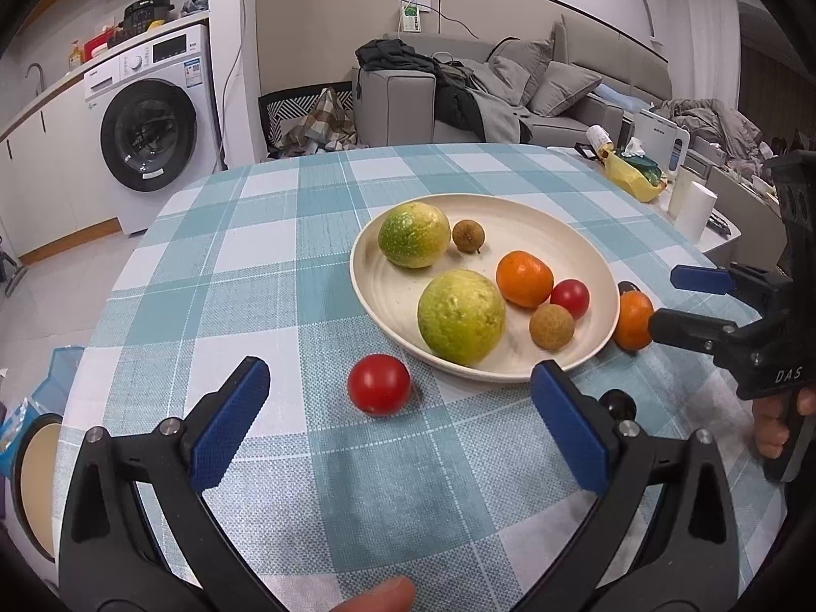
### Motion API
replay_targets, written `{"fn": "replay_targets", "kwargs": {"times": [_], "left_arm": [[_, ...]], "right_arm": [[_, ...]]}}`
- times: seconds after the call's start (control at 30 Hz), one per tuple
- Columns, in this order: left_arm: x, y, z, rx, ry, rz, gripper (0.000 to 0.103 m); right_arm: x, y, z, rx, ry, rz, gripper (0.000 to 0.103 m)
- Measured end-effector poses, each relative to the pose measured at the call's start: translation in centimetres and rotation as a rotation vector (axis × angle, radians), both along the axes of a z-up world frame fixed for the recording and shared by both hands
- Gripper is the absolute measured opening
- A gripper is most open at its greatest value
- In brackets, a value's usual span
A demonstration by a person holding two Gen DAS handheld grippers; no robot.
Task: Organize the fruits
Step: 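Move the right gripper to the large orange while the left approaches the tomato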
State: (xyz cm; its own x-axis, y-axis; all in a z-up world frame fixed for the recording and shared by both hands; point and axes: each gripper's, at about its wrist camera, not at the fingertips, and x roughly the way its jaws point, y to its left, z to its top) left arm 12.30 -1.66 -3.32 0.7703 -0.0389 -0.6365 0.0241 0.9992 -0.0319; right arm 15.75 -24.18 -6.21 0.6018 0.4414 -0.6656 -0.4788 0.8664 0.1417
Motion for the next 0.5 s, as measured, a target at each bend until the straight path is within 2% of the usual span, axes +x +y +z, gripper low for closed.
{"fn": "replay_targets", "kwargs": {"times": [0.1, 0.2, 0.5], "left_arm": [[0.3, 0.3, -0.2, -0.014, 0.016, 0.007, 0.102], [0.6, 0.6, -0.5, -0.03, 0.035, 0.018, 0.102], [1.1, 1.2, -1.0, -0.047, 0.059, 0.032, 0.102]], "right_arm": [[0.1, 0.3, -0.2, -0.001, 0.027, 0.018, 0.08], [0.0, 0.7, -0.7, -0.009, 0.048, 0.036, 0.075], [0.0, 1.1, -1.4, -0.011, 0.077, 0.062, 0.07]]}}
